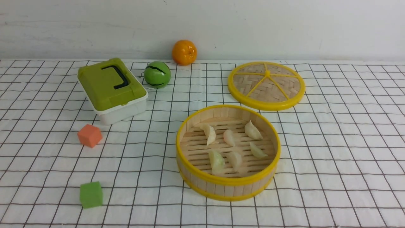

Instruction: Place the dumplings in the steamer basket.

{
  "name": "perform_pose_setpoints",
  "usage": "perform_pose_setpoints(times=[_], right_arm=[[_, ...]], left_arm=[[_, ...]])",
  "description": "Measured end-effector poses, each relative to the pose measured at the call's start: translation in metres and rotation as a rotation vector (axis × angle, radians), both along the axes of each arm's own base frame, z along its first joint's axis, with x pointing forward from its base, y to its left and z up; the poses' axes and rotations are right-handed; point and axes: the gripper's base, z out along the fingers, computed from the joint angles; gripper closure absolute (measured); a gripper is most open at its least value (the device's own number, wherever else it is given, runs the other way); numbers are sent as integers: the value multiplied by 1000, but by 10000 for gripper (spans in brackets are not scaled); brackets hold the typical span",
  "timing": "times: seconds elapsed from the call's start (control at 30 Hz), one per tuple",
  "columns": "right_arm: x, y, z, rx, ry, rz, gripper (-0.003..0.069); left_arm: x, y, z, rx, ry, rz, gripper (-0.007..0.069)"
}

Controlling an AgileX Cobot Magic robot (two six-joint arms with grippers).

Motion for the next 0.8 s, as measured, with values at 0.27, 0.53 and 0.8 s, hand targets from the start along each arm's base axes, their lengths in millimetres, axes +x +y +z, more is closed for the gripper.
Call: perform_pose_setpoints(times=[0.27,0.53,0.8], right_arm=[[0,0,0,0,0,0,566],[0,0,0,0,0,0,555],[0,0,0,0,0,0,550]], left_arm=[[0,0,0,0,0,0,637],[0,0,0,0,0,0,637],[0,0,0,0,0,0,636]])
